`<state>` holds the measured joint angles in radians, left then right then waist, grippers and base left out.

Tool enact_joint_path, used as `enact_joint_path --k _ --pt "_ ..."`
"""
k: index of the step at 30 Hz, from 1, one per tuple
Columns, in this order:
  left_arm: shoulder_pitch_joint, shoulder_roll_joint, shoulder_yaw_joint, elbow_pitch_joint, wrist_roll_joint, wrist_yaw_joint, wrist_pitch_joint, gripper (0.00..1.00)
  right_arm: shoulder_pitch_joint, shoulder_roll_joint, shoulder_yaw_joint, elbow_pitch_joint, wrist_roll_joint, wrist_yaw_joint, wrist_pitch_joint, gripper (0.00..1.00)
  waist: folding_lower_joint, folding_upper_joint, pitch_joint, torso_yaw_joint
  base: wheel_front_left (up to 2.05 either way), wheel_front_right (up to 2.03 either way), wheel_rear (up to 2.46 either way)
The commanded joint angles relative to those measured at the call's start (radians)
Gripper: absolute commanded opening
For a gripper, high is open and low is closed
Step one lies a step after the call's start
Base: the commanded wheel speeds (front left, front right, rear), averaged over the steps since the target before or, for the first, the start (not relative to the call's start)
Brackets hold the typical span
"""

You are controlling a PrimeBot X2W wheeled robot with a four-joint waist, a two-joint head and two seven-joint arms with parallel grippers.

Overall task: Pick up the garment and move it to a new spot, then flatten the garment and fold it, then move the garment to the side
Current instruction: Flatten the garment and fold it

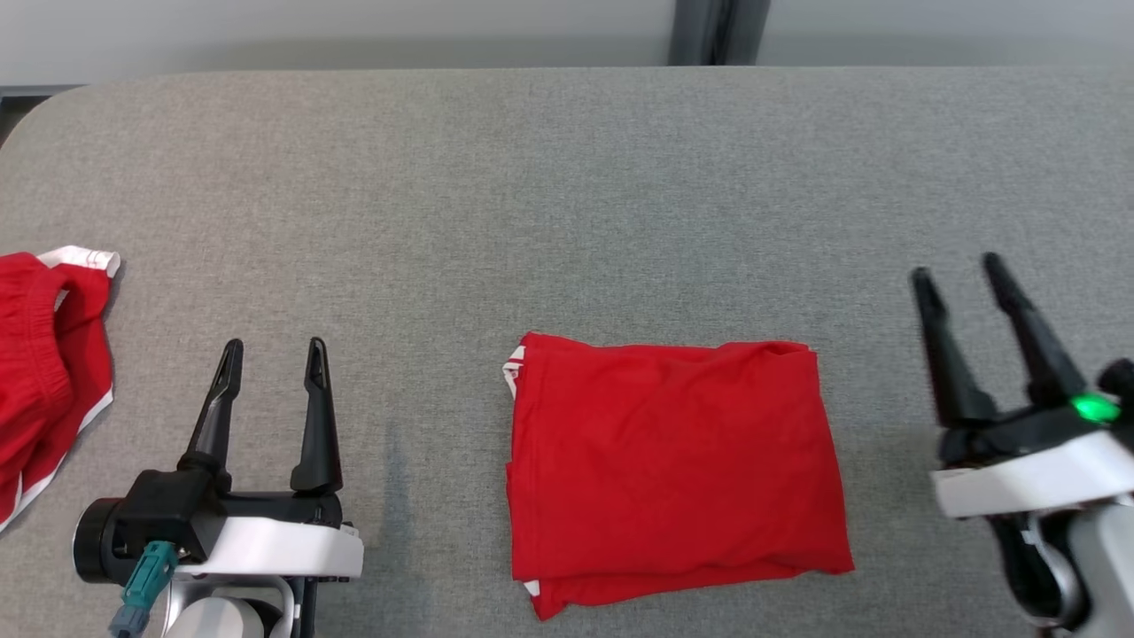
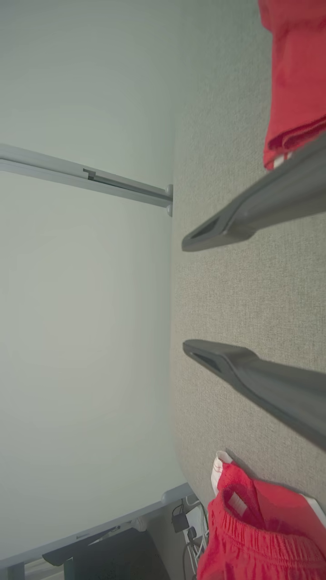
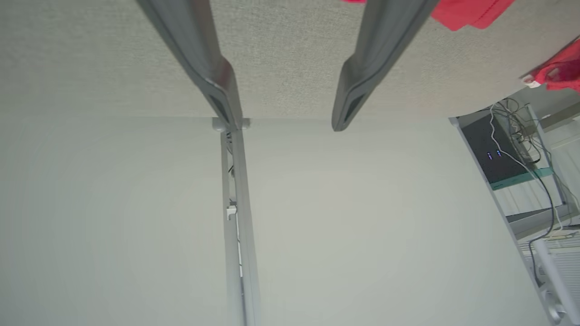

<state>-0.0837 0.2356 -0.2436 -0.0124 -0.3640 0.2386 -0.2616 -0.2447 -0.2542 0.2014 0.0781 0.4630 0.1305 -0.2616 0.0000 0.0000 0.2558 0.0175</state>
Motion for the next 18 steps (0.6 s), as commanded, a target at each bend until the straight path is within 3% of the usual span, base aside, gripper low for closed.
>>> enact_joint_path --k 1,8,18 --pt "0.011 0.004 0.004 -0.002 -0.004 0.003 -0.002 1.00 0.025 -0.009 -0.037 -0.007 -0.020 0.001 -0.004 1.00 0.0000 0.0000 -0.004 -0.006 0.00 0.00 0.00" --pt "0.027 0.019 0.004 -0.006 -0.005 0.006 0.006 1.00 0.131 -0.017 -0.187 -0.049 -0.075 0.001 0.015 1.00 0.0000 0.0000 -0.026 -0.024 0.00 0.00 0.00" --pt "0.085 0.042 -0.012 -0.017 -0.012 0.006 0.033 1.00 0.232 0.011 -0.190 -0.071 -0.093 0.001 0.052 1.00 0.0000 0.0000 -0.097 -0.041 0.00 0.00 0.00"
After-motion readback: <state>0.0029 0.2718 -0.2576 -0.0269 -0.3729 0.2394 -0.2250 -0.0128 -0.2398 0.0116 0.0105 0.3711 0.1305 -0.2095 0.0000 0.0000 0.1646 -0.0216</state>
